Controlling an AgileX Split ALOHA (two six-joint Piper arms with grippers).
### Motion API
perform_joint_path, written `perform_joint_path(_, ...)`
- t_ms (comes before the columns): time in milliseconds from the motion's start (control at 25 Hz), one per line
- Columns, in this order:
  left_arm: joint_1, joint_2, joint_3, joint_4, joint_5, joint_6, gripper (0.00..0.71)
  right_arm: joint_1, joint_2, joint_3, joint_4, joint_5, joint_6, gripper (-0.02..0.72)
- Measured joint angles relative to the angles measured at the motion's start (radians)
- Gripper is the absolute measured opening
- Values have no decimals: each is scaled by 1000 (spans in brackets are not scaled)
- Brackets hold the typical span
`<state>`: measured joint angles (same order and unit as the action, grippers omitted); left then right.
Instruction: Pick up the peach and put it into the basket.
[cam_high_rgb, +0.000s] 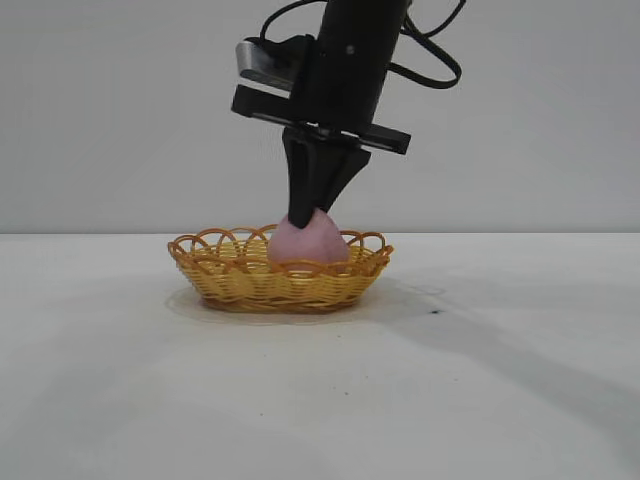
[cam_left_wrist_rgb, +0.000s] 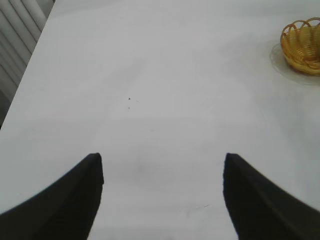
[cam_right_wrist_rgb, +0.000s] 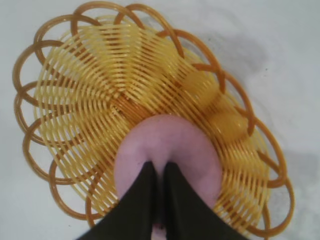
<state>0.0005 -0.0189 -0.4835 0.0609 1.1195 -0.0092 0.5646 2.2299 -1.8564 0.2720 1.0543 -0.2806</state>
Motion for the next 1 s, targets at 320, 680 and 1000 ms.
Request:
perform_joint_path(320, 0, 0, 0, 0, 0, 0, 447, -2, -72, -19, -58, -46, 5, 291)
perform_joint_path(680, 0, 0, 0, 0, 0, 0, 447, -361, -80, -19, -227, -49, 159, 291)
perform_joint_path(1000, 0, 0, 0, 0, 0, 0, 447, -676, -84, -19, -115, -17, 69, 291)
